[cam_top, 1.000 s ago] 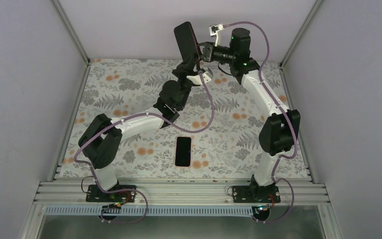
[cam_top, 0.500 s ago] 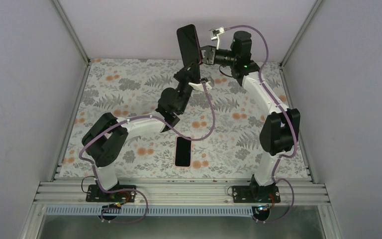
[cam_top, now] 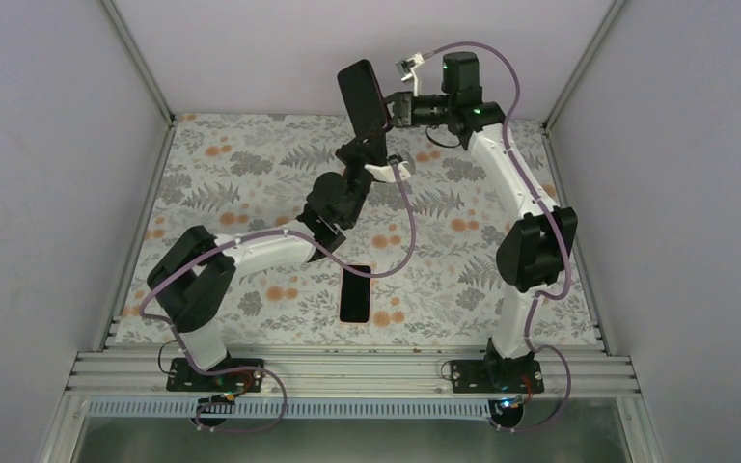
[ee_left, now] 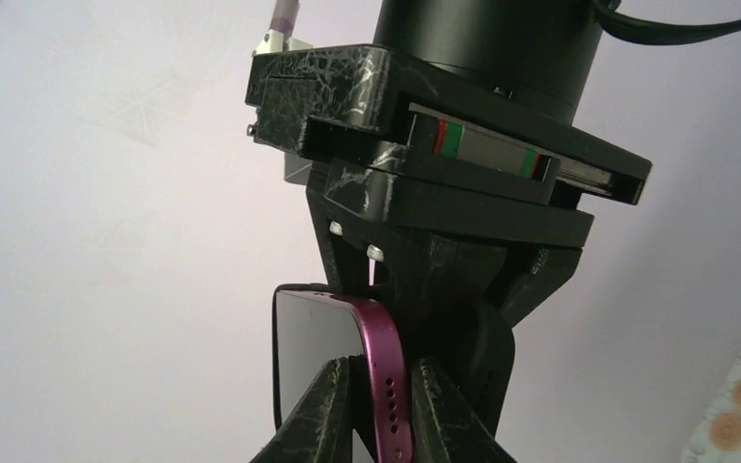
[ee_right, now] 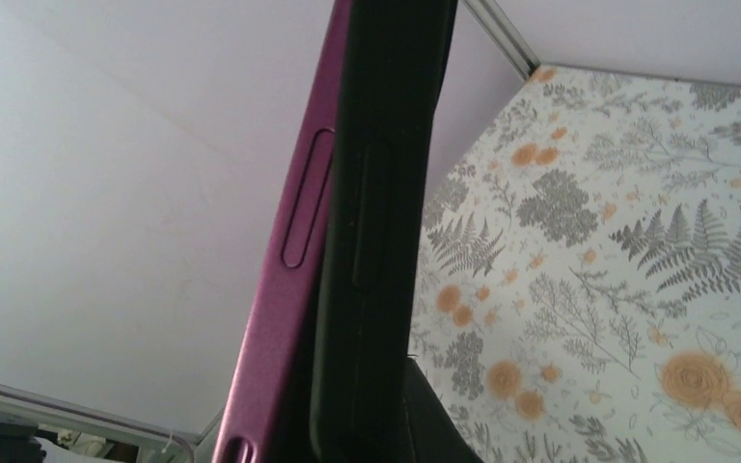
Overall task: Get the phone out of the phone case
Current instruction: Remove the phone case from the phone, then place the phone at the center of the board, then place the phone case at the center of the board.
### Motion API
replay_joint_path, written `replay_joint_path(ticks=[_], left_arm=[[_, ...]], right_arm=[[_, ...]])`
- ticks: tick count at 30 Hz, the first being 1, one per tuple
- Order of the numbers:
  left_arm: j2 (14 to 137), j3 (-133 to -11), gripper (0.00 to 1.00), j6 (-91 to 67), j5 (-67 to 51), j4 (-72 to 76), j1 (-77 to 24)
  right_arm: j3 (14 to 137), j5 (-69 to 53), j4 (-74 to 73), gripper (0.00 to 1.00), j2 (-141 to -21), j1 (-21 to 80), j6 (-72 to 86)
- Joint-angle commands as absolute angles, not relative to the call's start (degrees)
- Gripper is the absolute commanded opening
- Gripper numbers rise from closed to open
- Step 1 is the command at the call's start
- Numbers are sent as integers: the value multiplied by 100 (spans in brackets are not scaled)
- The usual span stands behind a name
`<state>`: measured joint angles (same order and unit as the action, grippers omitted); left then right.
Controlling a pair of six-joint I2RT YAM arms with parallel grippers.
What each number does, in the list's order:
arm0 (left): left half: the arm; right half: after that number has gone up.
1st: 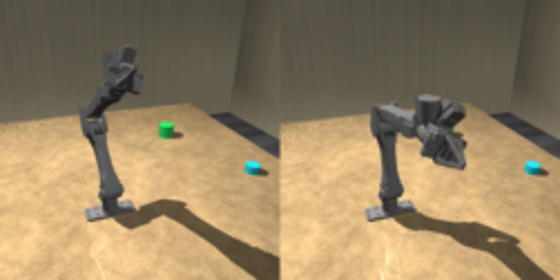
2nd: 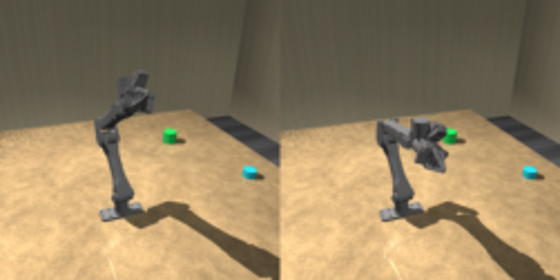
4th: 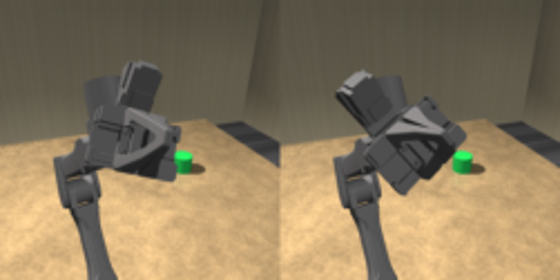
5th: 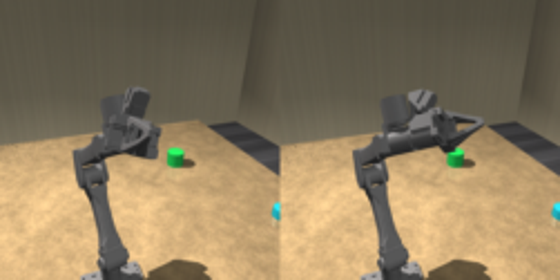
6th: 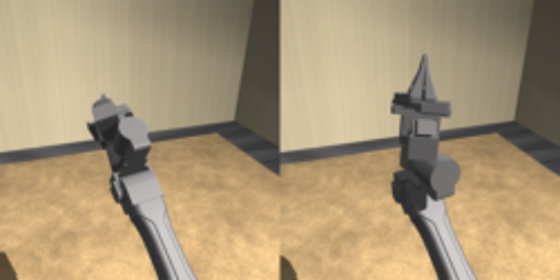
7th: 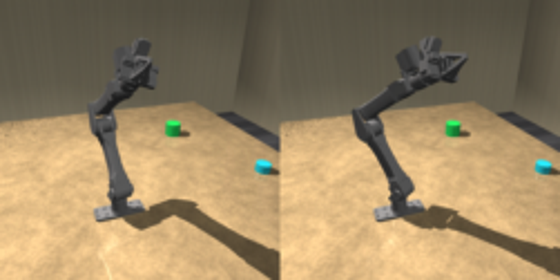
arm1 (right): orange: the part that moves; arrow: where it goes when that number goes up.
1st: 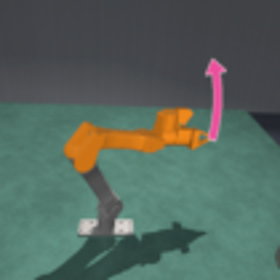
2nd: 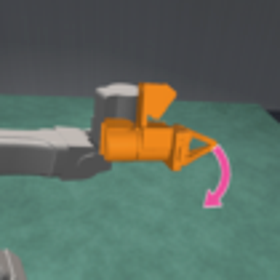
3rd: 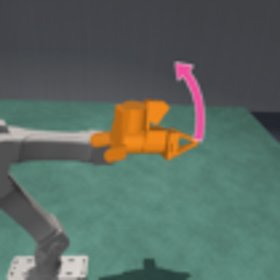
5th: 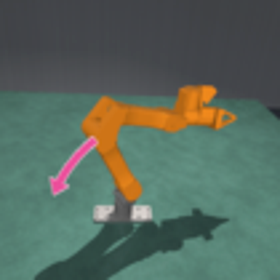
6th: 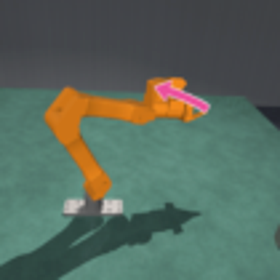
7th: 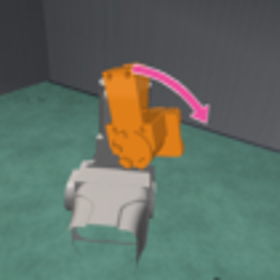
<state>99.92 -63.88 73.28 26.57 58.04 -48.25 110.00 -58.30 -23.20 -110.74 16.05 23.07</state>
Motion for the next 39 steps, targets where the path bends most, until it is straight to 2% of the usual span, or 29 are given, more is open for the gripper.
replay_joint_path(ticks=[1,5,13,20,30,39], left_arm=[[8780,-6389,2,6722,3762,5677,-4744],[8426,-6378,2,6147,3722,4694,-4737],[8128,-6067,2,5923,3519,4179,-4713],[7901,-5789,2,5799,3345,3694,-4686],[7305,-4253,2,5442,3181,2925,-4562],[7653,-3367,2,5118,2877,2691,-4497]], right_arm=[[11776,-3955,-3873,3,-11618,884,472],[11682,-3589,-4014,3,-11543,753,139],[11458,-3434,-4217,3,-11283,717,-187],[11253,-3777,-4438,3,-11233,662,-243],[10845,-4335,-5572,3,-11424,410,-1059],[10320,-4440,-6282,3,-12070,291,-1811]])
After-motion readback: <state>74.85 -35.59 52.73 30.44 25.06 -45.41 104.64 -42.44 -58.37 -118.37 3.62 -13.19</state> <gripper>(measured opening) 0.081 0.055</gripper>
